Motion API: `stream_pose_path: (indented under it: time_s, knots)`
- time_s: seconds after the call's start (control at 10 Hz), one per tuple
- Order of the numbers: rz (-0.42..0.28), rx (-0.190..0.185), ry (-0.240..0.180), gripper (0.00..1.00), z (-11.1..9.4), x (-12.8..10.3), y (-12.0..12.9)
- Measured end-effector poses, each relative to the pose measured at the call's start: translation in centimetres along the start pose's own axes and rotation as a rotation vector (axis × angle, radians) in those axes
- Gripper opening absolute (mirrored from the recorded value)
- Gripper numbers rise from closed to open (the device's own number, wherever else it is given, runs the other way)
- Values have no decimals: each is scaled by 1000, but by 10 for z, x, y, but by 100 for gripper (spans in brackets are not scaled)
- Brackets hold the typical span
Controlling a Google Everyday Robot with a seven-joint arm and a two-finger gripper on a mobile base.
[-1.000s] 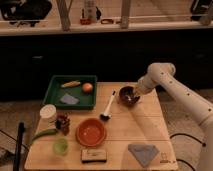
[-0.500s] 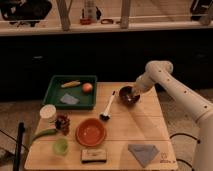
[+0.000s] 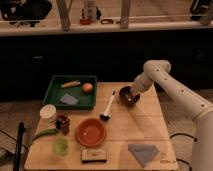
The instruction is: Place fork in purple bowl
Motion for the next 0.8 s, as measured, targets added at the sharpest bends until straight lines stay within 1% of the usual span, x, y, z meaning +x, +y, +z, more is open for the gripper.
stream_pose_path:
  time_s: [0.4,0.5,0.7,0.8]
  knots:
    - [-11,-11,-1,39,0,-3,-3]
    - [-15,-13,1,52,0,-4,-3]
    - [-17,-15,4,72,-1,-4,-2]
    - [-19,-16,5,78,-1,-5,-3]
